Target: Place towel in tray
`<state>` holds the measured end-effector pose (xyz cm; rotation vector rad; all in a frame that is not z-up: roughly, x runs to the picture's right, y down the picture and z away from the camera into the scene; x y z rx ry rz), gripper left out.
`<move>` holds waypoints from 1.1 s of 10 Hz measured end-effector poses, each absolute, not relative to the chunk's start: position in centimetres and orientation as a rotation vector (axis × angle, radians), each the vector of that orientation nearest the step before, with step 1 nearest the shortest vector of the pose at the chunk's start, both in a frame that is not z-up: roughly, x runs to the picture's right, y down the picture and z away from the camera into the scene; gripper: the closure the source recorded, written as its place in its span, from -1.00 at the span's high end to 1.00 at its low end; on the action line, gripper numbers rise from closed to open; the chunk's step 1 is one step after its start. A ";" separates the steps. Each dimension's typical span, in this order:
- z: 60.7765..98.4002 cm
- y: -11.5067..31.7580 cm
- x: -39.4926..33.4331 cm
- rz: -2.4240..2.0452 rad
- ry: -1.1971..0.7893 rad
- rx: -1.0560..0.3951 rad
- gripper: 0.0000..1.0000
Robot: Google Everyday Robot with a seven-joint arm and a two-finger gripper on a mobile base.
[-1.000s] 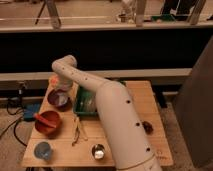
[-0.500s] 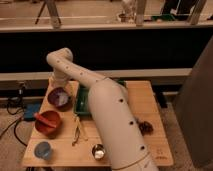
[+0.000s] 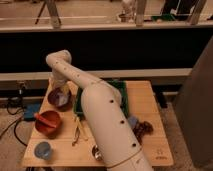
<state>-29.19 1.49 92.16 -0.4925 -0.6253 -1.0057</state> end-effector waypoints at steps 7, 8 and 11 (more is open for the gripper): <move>93.9 3.5 -28.7 -1.053 -0.623 -0.551 0.47; 94.0 3.7 -28.8 -1.059 -0.624 -0.558 0.57; 94.4 4.2 -29.2 -1.076 -0.635 -0.577 0.52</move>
